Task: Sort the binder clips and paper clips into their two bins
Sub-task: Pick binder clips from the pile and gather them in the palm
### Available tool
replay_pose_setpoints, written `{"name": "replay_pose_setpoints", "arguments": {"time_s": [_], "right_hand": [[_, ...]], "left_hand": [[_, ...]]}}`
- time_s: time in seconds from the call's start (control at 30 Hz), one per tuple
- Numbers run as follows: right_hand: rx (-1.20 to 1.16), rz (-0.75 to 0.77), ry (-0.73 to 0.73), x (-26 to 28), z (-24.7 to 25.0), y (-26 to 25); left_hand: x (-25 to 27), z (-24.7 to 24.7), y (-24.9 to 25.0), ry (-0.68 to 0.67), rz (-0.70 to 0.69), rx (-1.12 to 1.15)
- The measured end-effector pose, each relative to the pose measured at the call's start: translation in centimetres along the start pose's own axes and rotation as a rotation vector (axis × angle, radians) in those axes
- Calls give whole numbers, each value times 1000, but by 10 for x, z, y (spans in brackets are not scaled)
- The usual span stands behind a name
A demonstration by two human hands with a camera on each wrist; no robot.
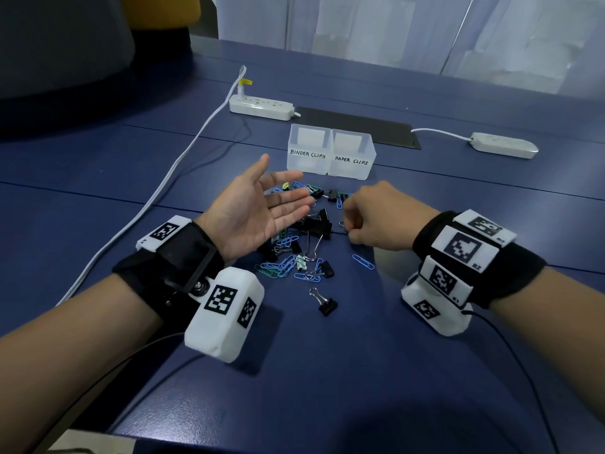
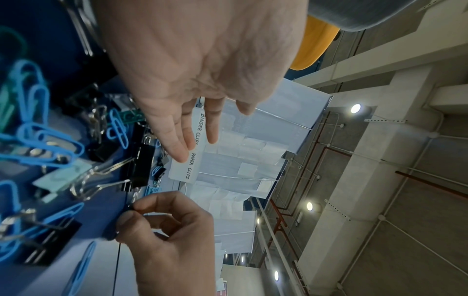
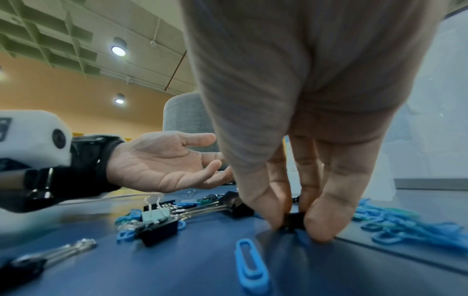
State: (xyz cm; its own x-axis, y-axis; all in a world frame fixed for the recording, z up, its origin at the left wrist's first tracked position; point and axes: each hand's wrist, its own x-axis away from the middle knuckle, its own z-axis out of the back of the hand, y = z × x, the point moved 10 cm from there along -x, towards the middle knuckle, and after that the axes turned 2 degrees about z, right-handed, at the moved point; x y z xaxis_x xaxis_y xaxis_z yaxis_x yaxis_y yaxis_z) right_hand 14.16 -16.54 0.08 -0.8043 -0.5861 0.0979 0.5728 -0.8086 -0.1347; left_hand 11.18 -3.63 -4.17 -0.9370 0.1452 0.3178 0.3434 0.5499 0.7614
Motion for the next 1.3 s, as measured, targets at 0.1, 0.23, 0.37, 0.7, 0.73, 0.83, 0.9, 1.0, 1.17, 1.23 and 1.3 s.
{"name": "replay_pose_setpoints", "arguments": {"time_s": [0.1, 0.23, 0.37, 0.7, 0.73, 0.83, 0.9, 1.0, 1.17, 1.23, 1.3], "right_hand": [[-63, -59, 36, 2, 5, 6], [-226, -42, 185, -2, 36, -4], [-372, 70, 210, -20, 45, -37], [-335, 33, 202, -28, 40, 1], [-286, 30, 144, -29, 34, 3], [-187, 48, -18, -32, 15, -1], [-191, 62, -42, -32, 12, -5], [-191, 99, -73, -28, 7, -12], [-94, 147, -145, -22, -2, -31], [-45, 146, -170, -20, -7, -33], [-26, 142, -167, -18, -9, -35]], "left_hand": [[1, -2, -2, -7, 13, -3], [0, -4, -5, -8, 27, 6], [-1, -14, -18, -83, 109, 80], [-4, 13, 0, 92, 58, 360], [-3, 16, 4, 104, 44, 382], [-3, 18, 12, 106, 22, 422], [-2, 16, 14, 93, 26, 413], [0, 12, 12, 59, 47, 407], [2, 8, 6, 16, 77, 386], [3, 8, 7, 9, 67, 360], [5, 10, 7, 11, 58, 344]]}}
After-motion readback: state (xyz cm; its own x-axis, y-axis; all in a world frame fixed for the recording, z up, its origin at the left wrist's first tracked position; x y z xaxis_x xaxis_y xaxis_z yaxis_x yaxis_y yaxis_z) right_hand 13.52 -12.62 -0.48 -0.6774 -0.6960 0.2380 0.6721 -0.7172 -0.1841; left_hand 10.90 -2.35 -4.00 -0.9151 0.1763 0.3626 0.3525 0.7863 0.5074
